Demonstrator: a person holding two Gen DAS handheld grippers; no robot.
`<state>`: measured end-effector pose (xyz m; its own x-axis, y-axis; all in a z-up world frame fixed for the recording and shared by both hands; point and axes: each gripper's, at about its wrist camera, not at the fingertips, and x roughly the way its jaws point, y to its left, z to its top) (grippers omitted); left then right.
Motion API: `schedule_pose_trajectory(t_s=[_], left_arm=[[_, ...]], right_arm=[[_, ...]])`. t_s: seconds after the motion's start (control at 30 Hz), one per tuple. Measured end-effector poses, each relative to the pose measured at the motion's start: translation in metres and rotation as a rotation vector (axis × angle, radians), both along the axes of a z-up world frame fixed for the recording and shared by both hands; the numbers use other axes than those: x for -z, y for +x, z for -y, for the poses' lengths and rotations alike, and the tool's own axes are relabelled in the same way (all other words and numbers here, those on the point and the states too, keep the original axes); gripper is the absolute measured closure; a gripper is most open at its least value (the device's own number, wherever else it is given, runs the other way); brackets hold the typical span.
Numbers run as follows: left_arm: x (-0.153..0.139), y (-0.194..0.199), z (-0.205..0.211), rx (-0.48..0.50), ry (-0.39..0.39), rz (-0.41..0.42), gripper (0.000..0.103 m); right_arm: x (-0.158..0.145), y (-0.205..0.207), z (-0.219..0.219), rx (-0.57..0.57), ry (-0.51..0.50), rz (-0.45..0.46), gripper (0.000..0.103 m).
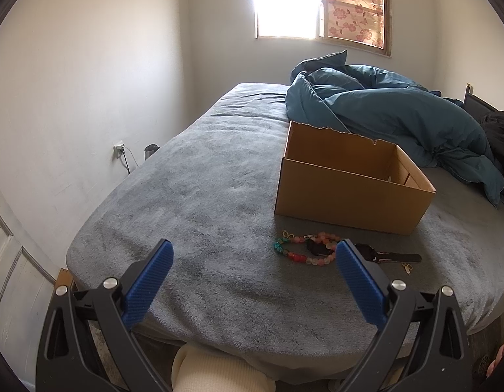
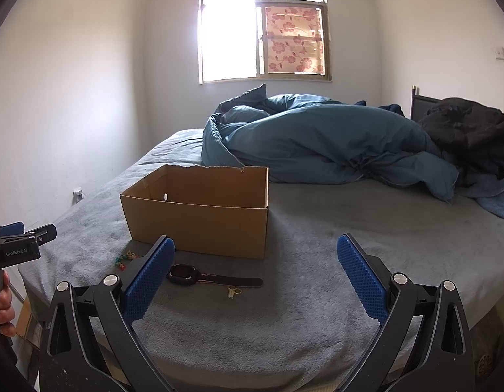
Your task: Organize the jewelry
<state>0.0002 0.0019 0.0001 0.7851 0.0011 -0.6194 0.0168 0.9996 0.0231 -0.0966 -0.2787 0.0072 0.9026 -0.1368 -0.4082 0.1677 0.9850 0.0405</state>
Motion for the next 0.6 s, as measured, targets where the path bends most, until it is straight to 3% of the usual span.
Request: schedule_pose_trajectory(t_s=[0.6], left_arm=[[0.011, 0.006, -0.001, 0.002, 0.01, -0.027, 0.006]], right_arm=[[0.006, 0.002, 0.002, 0.004, 0.011, -0.012, 0.007]])
